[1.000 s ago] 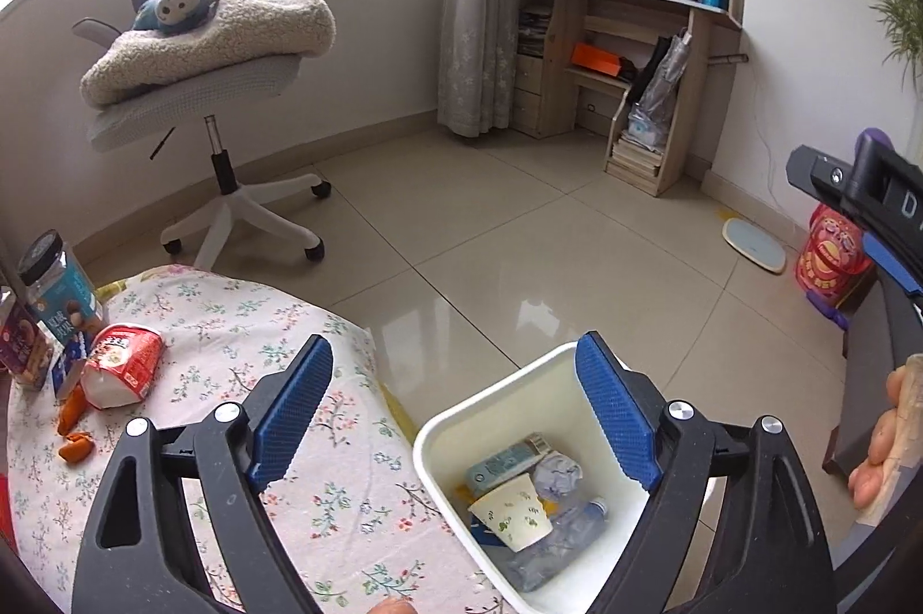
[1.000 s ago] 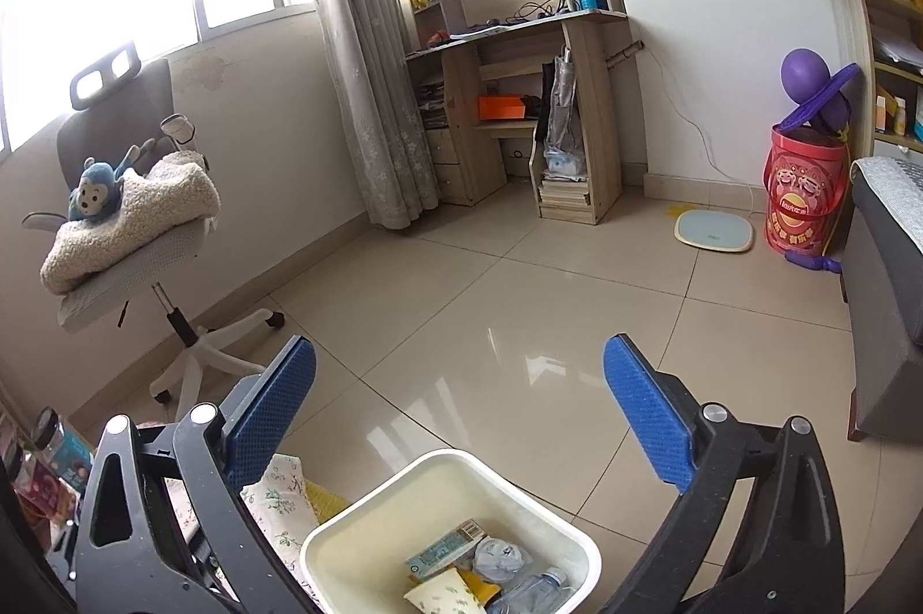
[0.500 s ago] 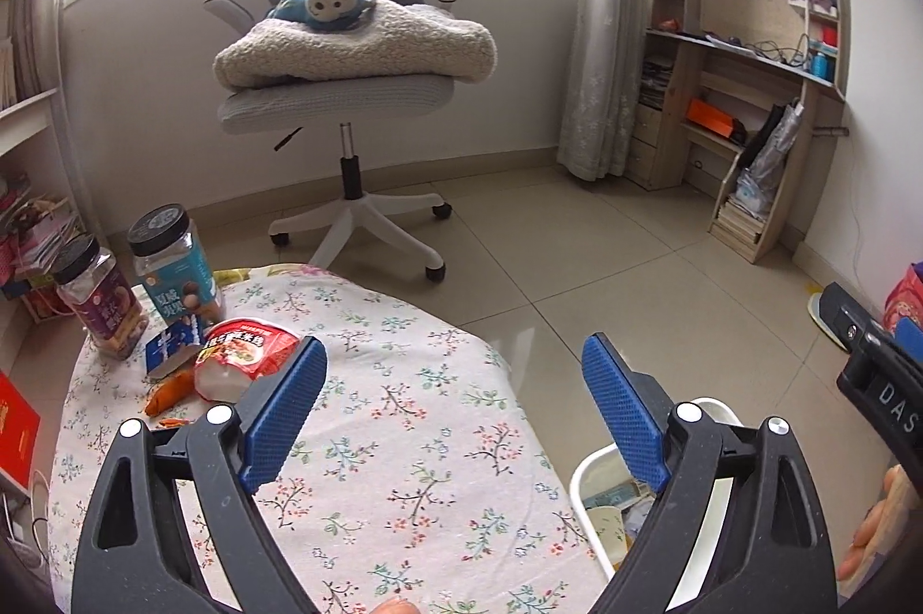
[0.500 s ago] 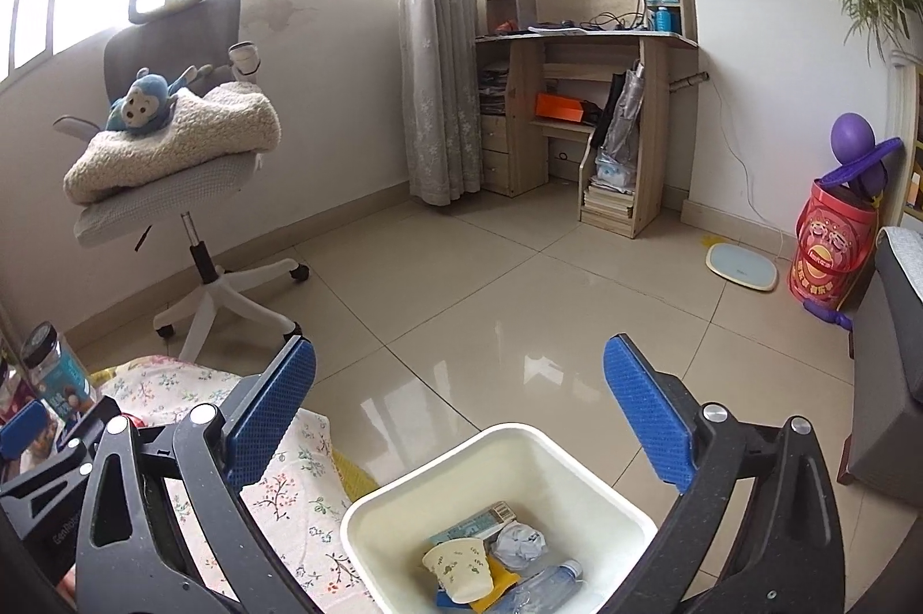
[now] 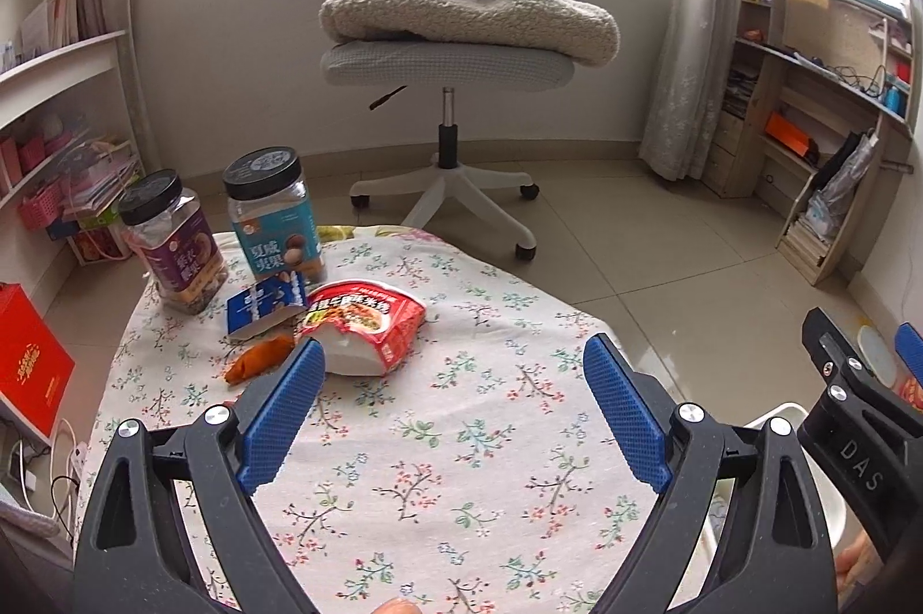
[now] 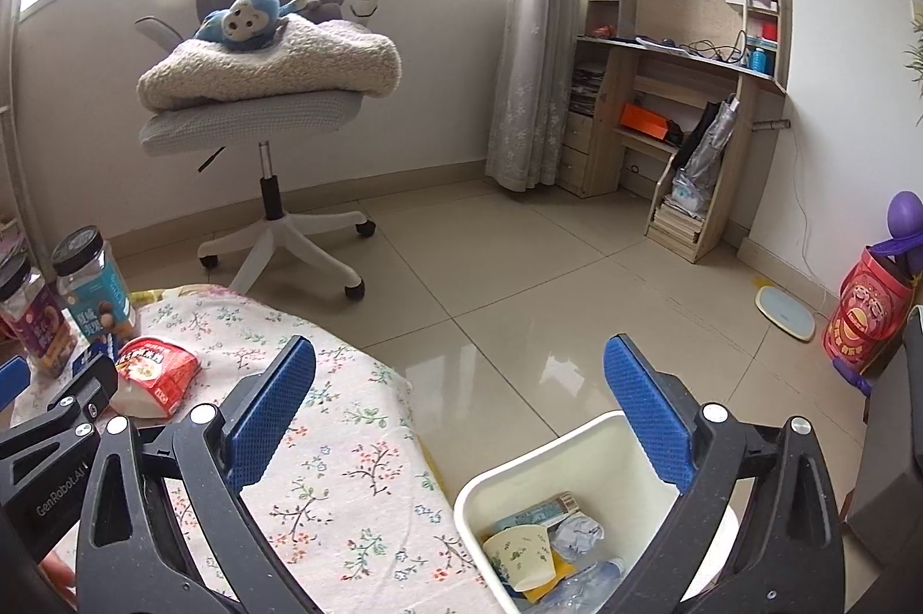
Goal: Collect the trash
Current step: 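Move both grippers back over the table toward the orange peels and noodle cup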
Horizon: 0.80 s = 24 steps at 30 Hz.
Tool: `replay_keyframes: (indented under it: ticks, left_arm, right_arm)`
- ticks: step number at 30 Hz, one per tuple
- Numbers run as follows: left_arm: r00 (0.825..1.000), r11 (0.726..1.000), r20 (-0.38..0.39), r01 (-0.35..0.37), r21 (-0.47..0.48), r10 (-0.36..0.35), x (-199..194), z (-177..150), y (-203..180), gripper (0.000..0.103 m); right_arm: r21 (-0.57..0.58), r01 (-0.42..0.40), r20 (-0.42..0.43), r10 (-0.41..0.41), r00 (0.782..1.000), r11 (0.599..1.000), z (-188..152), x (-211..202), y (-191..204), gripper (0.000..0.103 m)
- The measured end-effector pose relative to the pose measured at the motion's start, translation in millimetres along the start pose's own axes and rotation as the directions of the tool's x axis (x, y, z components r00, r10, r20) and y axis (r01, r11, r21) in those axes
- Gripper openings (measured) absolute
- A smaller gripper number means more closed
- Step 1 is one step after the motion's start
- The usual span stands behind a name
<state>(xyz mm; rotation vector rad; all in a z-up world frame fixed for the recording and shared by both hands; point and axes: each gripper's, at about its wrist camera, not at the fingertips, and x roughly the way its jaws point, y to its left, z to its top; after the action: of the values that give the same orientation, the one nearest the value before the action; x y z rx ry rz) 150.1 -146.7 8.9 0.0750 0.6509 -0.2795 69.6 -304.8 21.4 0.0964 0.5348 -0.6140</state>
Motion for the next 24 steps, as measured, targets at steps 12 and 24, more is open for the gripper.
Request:
replay_keyframes:
  ticks: [12,24]
  left_arm:
    - [0.938,0.974,-0.282,-0.221,-0.045,0.2,108,-36,111,0.089]
    - [0.877,0.981,-0.459,-0.185,-0.051,0.142,188,-77,162,0.089]
  right_arm:
    - [-0.057,-0.101,-0.093,0.095,0.991,0.993,-13,22,73,0.096]
    - [-0.043,-0.167,-0.192,0.156,0.969,0.985,-18,40,93,0.096]
